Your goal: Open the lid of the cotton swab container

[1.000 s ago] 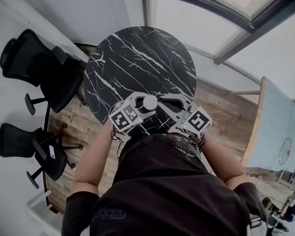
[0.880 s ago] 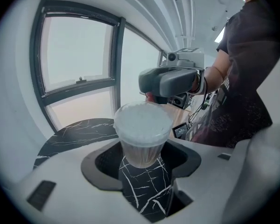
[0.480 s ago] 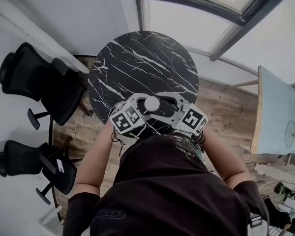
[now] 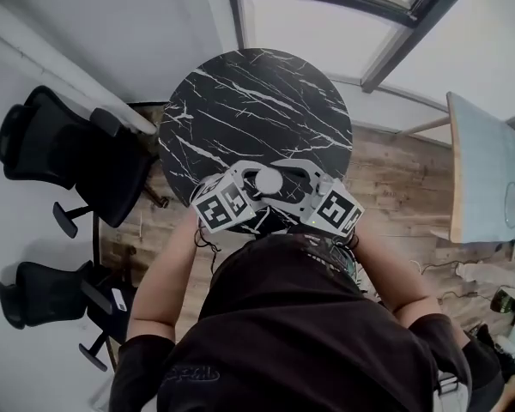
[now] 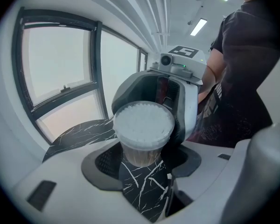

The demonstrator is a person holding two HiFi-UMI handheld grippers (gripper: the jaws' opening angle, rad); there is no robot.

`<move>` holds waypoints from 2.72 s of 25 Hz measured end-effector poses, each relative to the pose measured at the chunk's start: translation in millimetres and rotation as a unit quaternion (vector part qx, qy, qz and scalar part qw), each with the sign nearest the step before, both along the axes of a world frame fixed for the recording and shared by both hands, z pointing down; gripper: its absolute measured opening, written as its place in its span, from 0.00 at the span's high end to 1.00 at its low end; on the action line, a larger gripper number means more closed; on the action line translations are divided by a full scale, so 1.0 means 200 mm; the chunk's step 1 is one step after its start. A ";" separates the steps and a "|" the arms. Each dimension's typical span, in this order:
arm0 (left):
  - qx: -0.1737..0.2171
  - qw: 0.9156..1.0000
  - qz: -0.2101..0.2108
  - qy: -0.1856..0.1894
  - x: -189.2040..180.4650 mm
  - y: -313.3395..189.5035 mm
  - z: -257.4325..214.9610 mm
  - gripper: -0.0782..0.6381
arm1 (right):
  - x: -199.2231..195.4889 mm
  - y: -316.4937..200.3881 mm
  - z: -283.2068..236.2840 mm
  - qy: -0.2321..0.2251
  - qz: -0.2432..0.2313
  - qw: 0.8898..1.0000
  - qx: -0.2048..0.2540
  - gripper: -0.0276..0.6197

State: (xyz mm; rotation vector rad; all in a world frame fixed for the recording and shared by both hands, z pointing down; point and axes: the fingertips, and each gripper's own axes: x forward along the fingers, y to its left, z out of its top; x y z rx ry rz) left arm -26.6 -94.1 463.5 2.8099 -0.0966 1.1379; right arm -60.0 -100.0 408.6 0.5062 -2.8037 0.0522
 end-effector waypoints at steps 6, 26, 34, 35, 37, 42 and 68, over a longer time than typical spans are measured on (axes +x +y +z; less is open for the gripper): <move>0.006 1.000 0.017 -0.007 -0.08 0.07 0.02 0.53 | -0.07 0.07 0.01 0.002 0.015 1.000 0.001 0.55; 0.005 0.999 0.046 -0.013 -0.14 0.14 0.07 0.53 | -0.10 0.12 0.06 0.028 0.032 0.998 -0.056 0.55; 0.019 0.998 0.053 -0.028 -0.16 0.14 0.10 0.53 | -0.11 0.12 0.07 0.023 0.015 0.995 -0.094 0.56; 0.016 0.998 0.051 -0.026 -0.16 0.14 0.10 0.53 | -0.12 0.12 0.07 0.025 0.014 0.995 -0.096 0.56; 0.011 0.998 0.050 -0.021 -0.17 0.14 0.09 0.53 | -0.12 0.12 0.07 0.029 0.012 0.995 -0.098 0.56; 0.005 0.999 0.049 -0.019 -0.18 0.15 0.10 0.53 | -0.13 0.11 0.08 0.039 0.015 0.995 -0.095 0.55; 0.001 0.996 0.088 -0.008 -0.16 0.23 0.07 0.53 | -0.01 -0.20 -0.06 0.002 0.114 0.993 -0.027 0.56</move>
